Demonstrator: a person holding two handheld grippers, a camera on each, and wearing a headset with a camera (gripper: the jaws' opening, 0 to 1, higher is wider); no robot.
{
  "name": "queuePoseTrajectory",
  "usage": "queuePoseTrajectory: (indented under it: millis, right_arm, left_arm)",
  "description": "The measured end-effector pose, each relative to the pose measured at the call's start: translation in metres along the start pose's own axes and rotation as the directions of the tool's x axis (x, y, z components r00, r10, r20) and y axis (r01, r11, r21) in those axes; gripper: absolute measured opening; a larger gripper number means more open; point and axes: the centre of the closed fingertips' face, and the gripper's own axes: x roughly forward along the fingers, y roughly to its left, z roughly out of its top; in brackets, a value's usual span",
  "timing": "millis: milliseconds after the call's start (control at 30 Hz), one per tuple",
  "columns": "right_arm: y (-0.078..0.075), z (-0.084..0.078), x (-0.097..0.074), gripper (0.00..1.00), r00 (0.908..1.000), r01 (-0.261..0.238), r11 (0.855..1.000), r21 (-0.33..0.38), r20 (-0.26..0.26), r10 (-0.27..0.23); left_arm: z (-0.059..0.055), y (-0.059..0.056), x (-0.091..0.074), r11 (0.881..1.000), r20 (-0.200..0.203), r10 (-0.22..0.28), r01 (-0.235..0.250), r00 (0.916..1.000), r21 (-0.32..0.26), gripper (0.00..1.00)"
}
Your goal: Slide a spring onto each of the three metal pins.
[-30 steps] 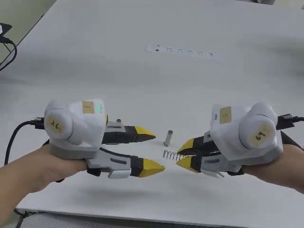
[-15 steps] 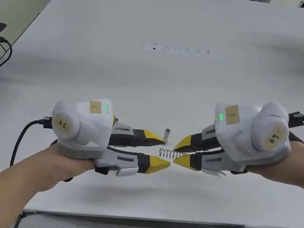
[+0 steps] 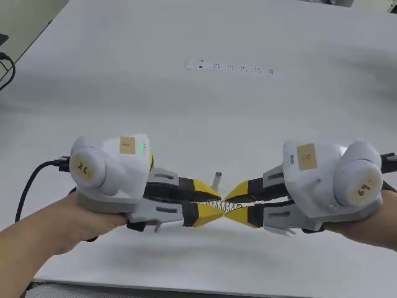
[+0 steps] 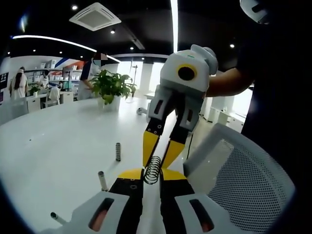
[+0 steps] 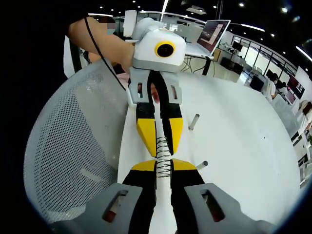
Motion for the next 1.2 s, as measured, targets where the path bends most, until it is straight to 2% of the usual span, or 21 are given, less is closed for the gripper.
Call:
queuePoseTrajectory:
  millis: [233, 433, 700, 900, 1200]
  right_arm:
    - [0.000, 0.000, -0.003, 0.07, 0.9999, -0.001, 1.000, -0.005, 0.011, 0.001]
    - [0.003, -0.001, -0.004, 0.07, 1.0000, -0.007, 1.000, -0.014, 0.007, 0.007]
    - [0.003, 0.000, -0.005, 0.09, 0.9998, -0.009, 1.000, 0.012, 0.021, 0.009]
    - [0.003, -0.010, -0.006, 0.11, 0.9998, -0.016, 1.000, 0.026, -0.007, 0.016]
    - [0.003, -0.008, -0.008, 0.07, 0.9996, -0.010, 1.000, -0.001, 0.025, 0.010]
  left_arm:
    - [0.002, -0.002, 0.000, 1.000, 0.008, -0.018, 0.018, 0.9998, 0.008, 0.02]
    - [0.001, -0.004, 0.001, 1.000, -0.003, -0.030, 0.030, 0.9995, 0.003, 0.02]
    - [0.002, -0.005, 0.001, 0.999, -0.006, -0.040, 0.040, 0.9992, -0.014, 0.02]
    - [0.005, -0.007, -0.002, 0.999, 0.006, -0.042, 0.042, 0.9991, -0.024, 0.02]
    - [0.004, -0.007, -0.004, 0.999, 0.002, -0.044, 0.044, 0.9990, -0.026, 0.02]
